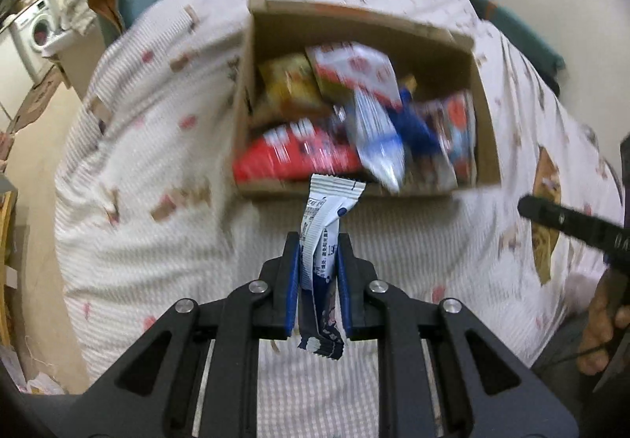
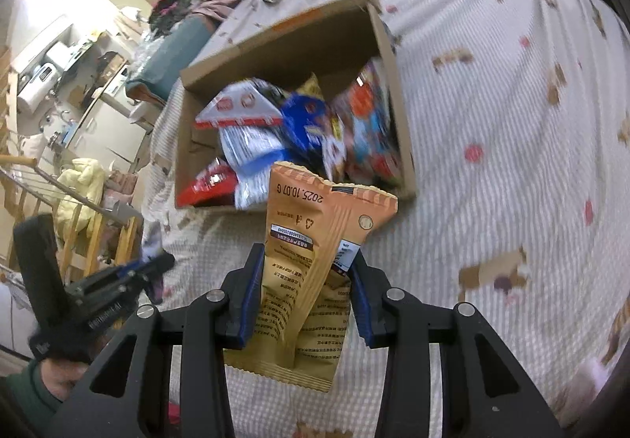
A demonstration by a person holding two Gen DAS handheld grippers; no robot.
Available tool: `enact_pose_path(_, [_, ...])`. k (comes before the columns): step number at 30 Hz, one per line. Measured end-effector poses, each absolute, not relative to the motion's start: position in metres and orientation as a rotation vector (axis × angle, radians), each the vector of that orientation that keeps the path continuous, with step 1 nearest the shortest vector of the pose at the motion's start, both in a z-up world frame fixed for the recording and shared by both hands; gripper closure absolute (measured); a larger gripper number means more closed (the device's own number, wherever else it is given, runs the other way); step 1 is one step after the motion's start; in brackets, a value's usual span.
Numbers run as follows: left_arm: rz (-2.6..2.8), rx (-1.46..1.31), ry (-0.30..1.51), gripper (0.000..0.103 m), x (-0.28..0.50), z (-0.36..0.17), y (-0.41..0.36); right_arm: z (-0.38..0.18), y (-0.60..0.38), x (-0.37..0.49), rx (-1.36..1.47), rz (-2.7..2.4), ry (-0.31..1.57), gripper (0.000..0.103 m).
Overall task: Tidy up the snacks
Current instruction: 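Carry the stick packet with the left tool while the right tool carries the wafer bar into the box, then open both tools to drop the stick packet and wafer bar into the box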
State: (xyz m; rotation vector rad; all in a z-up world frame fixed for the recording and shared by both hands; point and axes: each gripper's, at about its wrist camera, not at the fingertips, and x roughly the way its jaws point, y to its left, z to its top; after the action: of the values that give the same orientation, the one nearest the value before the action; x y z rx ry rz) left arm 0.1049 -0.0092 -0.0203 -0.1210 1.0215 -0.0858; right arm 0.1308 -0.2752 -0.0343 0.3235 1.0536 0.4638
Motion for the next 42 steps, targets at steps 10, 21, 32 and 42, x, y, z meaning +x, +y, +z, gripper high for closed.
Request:
enact_pose_path(10, [0.004,-0.125,0.958,0.089,0.178,0.007,0.003,-0.013,-0.25,0.195,0.294,0.494,0.964,0.062])
enact_pose_path(21, [0.052,-0.105,0.932,0.089,0.229,0.004,-0.002,-0.017,-0.25,0.261,0.336,0.495,0.905,0.062])
enact_pose_path(32, [0.05,-0.084,0.952,0.089,0.248,-0.008,-0.011,-0.032,-0.247,0.275,0.364,0.505,0.942,0.061])
enact_pose_path(42, [0.035,-0.071,0.944,0.088,0.246,-0.008,-0.016,-0.036,-0.25,0.277,0.423,0.516,0.932,0.056])
